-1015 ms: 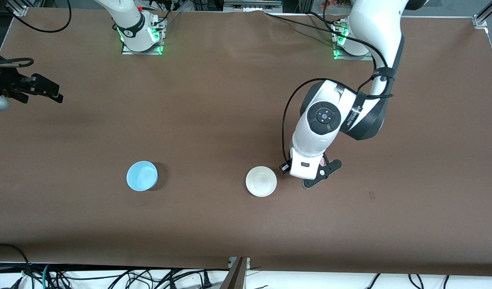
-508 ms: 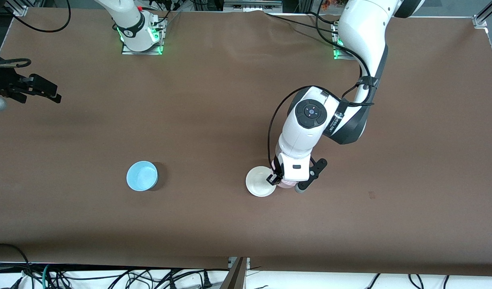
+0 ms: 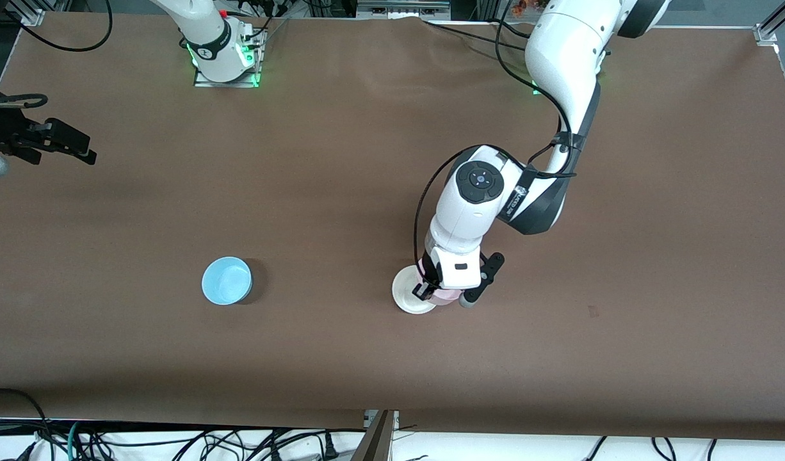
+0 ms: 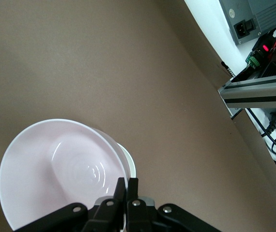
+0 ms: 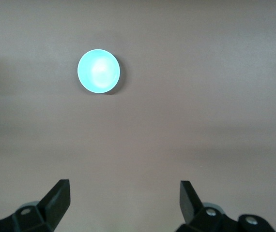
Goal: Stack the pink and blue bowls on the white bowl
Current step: 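Lower the pink bowl into the white bowl with the left gripper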
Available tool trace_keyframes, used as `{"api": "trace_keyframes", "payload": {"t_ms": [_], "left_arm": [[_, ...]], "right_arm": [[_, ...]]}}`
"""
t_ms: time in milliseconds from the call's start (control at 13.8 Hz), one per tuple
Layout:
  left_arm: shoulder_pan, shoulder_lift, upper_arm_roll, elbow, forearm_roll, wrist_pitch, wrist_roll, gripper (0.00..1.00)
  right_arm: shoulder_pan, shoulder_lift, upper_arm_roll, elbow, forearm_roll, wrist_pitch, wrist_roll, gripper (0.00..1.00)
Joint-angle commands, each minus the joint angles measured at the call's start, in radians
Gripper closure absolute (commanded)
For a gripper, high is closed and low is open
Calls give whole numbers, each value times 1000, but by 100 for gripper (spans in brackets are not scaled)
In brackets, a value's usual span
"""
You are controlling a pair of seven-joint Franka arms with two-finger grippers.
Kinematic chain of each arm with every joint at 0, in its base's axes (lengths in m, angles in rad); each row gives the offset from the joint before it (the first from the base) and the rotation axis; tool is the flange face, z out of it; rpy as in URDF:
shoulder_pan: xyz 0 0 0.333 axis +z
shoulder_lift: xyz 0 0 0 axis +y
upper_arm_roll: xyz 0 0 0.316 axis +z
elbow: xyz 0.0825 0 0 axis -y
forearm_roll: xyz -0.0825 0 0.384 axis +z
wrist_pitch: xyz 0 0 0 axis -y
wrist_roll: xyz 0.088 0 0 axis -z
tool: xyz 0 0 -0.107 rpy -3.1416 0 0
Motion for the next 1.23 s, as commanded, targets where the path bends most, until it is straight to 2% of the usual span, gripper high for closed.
{"api": "trace_keyframes", "payload": {"t_ms": [0, 1160], "left_arm": [[-26, 51, 16, 60, -12, -2, -34, 100], [-52, 101, 22, 73, -3, 27, -38, 100]], "right_arm": [[-3, -16, 0, -18, -2, 1, -4, 0], [-3, -13, -5, -14, 3, 10, -5, 0]]}}
